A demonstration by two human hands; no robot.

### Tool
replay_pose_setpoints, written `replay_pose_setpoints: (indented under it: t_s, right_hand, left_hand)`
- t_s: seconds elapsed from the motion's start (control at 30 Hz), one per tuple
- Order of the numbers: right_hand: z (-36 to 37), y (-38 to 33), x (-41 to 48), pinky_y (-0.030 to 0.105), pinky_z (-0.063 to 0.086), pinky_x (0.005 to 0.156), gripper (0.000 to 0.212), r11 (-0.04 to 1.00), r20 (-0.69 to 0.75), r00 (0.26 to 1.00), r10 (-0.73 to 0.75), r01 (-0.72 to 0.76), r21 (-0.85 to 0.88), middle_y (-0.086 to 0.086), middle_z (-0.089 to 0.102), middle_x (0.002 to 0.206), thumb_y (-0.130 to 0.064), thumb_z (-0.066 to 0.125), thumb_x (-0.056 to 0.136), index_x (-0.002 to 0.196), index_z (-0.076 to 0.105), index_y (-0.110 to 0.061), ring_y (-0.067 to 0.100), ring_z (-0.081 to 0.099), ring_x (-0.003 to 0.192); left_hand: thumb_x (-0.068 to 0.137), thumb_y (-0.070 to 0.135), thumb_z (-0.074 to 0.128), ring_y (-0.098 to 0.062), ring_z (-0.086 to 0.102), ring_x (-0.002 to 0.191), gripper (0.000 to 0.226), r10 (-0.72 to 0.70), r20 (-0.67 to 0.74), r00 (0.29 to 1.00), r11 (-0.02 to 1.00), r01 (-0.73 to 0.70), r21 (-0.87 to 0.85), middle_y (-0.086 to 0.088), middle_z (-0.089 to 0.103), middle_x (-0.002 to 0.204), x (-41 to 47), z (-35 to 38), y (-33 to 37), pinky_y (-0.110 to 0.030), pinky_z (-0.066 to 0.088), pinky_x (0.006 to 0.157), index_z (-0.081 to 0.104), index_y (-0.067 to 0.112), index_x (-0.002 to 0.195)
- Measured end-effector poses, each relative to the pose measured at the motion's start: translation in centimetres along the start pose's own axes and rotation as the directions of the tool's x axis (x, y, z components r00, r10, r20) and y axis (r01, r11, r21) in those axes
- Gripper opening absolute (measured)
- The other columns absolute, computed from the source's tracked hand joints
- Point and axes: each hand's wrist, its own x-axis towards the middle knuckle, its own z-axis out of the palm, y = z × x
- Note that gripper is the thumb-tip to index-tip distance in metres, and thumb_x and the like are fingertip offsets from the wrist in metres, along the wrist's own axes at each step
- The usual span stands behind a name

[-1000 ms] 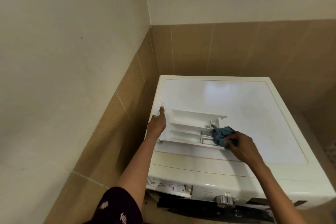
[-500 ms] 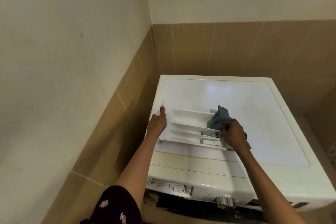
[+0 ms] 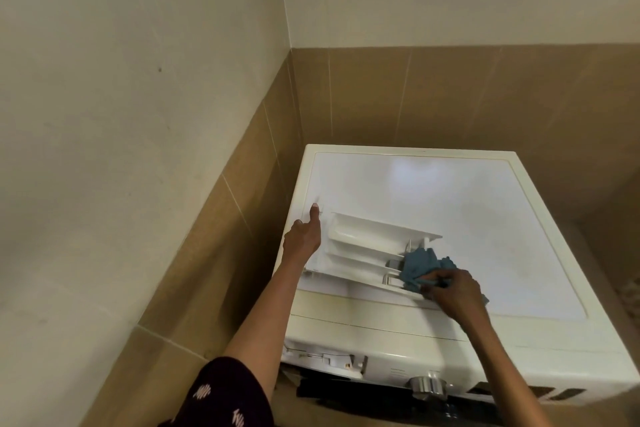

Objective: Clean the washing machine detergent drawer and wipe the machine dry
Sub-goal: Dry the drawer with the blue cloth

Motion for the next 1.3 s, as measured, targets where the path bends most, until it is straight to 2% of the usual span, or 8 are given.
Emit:
replay_pose_setpoints:
  t_s: [0.17, 0.33, 0.47, 0.67, 0.73, 0.83, 0.93, 1.3]
  right_hand:
    - [-0.1, 0.6, 1.6, 0.028, 0.045, 0.075, 0.018, 0.981, -0.121, 0.992, 0.026, -0.001, 0.196, 0.008, 0.067, 0.087, 0.003, 0.075, 0.071, 0.088, 0.074, -0.002, 0.024, 0.06, 0.087]
    - [0.0, 1.8, 2.7, 0.025, 0.043, 0.057, 0.021, 0.958, -0.178, 0.982, 0.071, -0.017, 0.285, 0.015, 0.071, 0.09, 0.008, 0.062, 0.078, 0.085, 0.072, -0.009, 0.024, 0.059, 0.072]
    - [-0.3, 1.7, 3.2, 0.03, 0.045, 0.076, 0.022, 0.95, -0.446, 0.883, 0.149, -0.002, 0.313, 0.014, 0.069, 0.093, -0.006, 0.061, 0.082, 0.101, 0.069, -0.015, 0.03, 0.061, 0.086]
    - [1.2, -4.0, 0.9, 0.027, 0.045, 0.078, 0.018, 0.905, -0.344, 0.867, -0.36, 0.414, 0.095, -0.001, 0.066, 0.092, -0.018, 0.072, 0.079, 0.096, 0.071, -0.016, 0.015, 0.059, 0.086]
    - [3.6, -5.5, -0.2, 0.026, 0.044, 0.072, 0.017, 0.79, -0.189, 0.776, -0.602, 0.613, -0.002, -0.003, 0.063, 0.088, -0.018, 0.073, 0.078, 0.095, 0.072, -0.015, 0.015, 0.058, 0.081]
    - [7.9, -5.9, -0.9, 0.03, 0.049, 0.075, 0.021, 0.614, 0.139, 0.633, -0.761, 0.773, -0.158, 0.0, 0.062, 0.099, -0.025, 0.07, 0.081, 0.102, 0.071, -0.023, 0.016, 0.056, 0.087]
    - [11.2, -4.8, -0.4, 0.026, 0.05, 0.069, 0.025, 0.407, 0.166, 0.482, -0.86, 0.845, -0.346, -0.005, 0.065, 0.094, -0.02, 0.081, 0.068, 0.09, 0.074, -0.03, 0.014, 0.06, 0.082]
    - [5.1, 0.5, 1.9, 0.028, 0.053, 0.072, 0.021, 0.634, 0.147, 0.658, -0.738, 0.752, -0.182, -0.002, 0.067, 0.095, -0.008, 0.07, 0.074, 0.086, 0.075, -0.024, 0.02, 0.063, 0.088]
  left_hand:
    - [0.095, 0.059, 0.013, -0.031, 0.038, 0.133, 0.074, -0.004, -0.02, 1.0, 1.0, 0.004, -0.011, -0.015, 0.035, 0.148, 0.1, -0.1, -0.2, -0.042, 0.03, 0.111, 0.028, 0.006, 0.145]
    - [0.095, 0.059, 0.011, -0.031, 0.037, 0.134, 0.076, -0.009, -0.028, 1.0, 1.0, 0.009, -0.023, -0.015, 0.035, 0.148, 0.2, 0.0, -0.3, -0.043, 0.028, 0.113, 0.029, 0.005, 0.145]
    - [0.094, 0.062, 0.012, -0.031, 0.039, 0.132, 0.079, -0.033, -0.014, 0.999, 0.999, 0.033, -0.035, -0.015, 0.038, 0.146, 0.4, -0.1, -0.3, -0.043, 0.03, 0.111, 0.032, 0.004, 0.143]
    - [0.09, 0.067, 0.012, -0.032, 0.037, 0.134, 0.084, -0.051, 0.02, 0.998, 0.997, 0.052, -0.055, -0.015, 0.034, 0.149, 0.9, -0.3, -0.3, -0.042, 0.03, 0.112, 0.03, 0.006, 0.145]
    - [0.093, 0.063, 0.012, -0.032, 0.034, 0.136, 0.078, -0.05, 0.025, 0.998, 0.997, 0.052, -0.065, -0.016, 0.031, 0.151, 0.9, -0.2, -0.2, -0.042, 0.028, 0.112, 0.027, 0.007, 0.146]
    - [0.092, 0.066, 0.013, -0.033, 0.033, 0.137, 0.079, -0.076, 0.047, 0.996, 0.992, 0.081, -0.1, -0.016, 0.03, 0.151, 1.0, -0.2, -0.1, -0.044, 0.027, 0.112, 0.024, 0.01, 0.147]
    - [0.089, 0.069, 0.013, -0.034, 0.034, 0.136, 0.084, -0.095, 0.049, 0.994, 0.989, 0.1, -0.11, -0.016, 0.031, 0.151, 0.6, -0.3, 0.1, -0.045, 0.028, 0.113, 0.024, 0.01, 0.147]
    - [0.091, 0.066, 0.014, -0.033, 0.029, 0.139, 0.082, -0.07, 0.039, 0.997, 0.991, 0.074, -0.109, -0.015, 0.026, 0.153, 0.7, -0.2, -0.2, -0.043, 0.025, 0.112, 0.021, 0.007, 0.148]
